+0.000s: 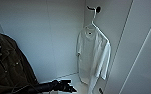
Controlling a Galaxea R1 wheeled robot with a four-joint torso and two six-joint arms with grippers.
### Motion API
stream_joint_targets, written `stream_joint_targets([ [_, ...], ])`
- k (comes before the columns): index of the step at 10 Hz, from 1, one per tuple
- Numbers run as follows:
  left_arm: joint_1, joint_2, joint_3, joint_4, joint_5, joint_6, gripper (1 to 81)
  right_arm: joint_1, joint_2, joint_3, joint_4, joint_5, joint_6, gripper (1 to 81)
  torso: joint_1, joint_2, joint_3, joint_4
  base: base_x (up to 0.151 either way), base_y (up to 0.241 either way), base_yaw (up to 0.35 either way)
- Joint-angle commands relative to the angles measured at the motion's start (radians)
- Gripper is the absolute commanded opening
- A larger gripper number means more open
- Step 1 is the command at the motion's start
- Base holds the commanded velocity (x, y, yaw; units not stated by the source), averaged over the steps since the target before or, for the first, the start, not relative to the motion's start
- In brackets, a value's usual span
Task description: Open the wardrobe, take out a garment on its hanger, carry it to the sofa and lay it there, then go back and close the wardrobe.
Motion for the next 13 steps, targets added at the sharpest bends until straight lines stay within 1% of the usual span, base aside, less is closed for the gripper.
stream_joint_targets([
  [1, -0.268, 0.061, 0.008, -0.011, 0.050, -0.086, 81.1, 0.040, -0.006, 0.005, 0.001, -0.051, 0.003, 81.1, 0.000, 0.000, 0.000, 0.000, 0.000, 0.000, 0.000],
  [2, -0.314, 0.070, 0.017, -0.012, 0.045, -0.127, 81.1, 0.040, -0.004, 0.005, 0.001, -0.051, 0.003, 81.1, 0.000, 0.000, 0.000, 0.000, 0.000, 0.000, 0.000],
  [3, -0.354, 0.073, 0.031, -0.013, 0.021, -0.172, 81.1, 0.037, -0.004, 0.005, 0.001, -0.051, 0.003, 81.1, 0.000, 0.000, 0.000, 0.000, 0.000, 0.000, 0.000],
  [4, -0.385, 0.071, 0.041, -0.016, -0.007, -0.198, 81.1, 0.034, -0.004, 0.005, 0.000, -0.051, 0.003, 81.1, 0.000, 0.000, 0.000, 0.000, 0.000, 0.000, 0.000],
  [7, -0.483, 0.064, 0.094, -0.016, -0.014, -0.272, 81.1, 0.029, -0.003, 0.004, 0.000, -0.036, 0.001, 81.1, 0.001, 0.001, 0.000, 0.000, 0.000, 0.000, 0.000],
  [9, -0.580, 0.062, 0.104, -0.025, -0.011, -0.321, 81.1, 0.035, 0.000, 0.001, -0.002, -0.036, 0.001, 81.1, 0.001, 0.001, 0.000, 0.000, 0.000, 0.000, 0.000],
  [11, -0.684, 0.061, 0.104, -0.080, -0.011, -0.345, 81.1, 0.037, 0.012, -0.015, -0.002, -0.036, 0.001, 81.1, 0.001, 0.001, -0.001, 0.000, 0.000, 0.000, 0.000],
  [13, -0.775, 0.036, 0.104, -0.152, -0.013, -0.347, 81.1, 0.035, 0.032, -0.051, 0.000, -0.036, 0.001, 81.1, 0.002, 0.001, -0.001, 0.000, 0.000, 0.000, 0.000],
])
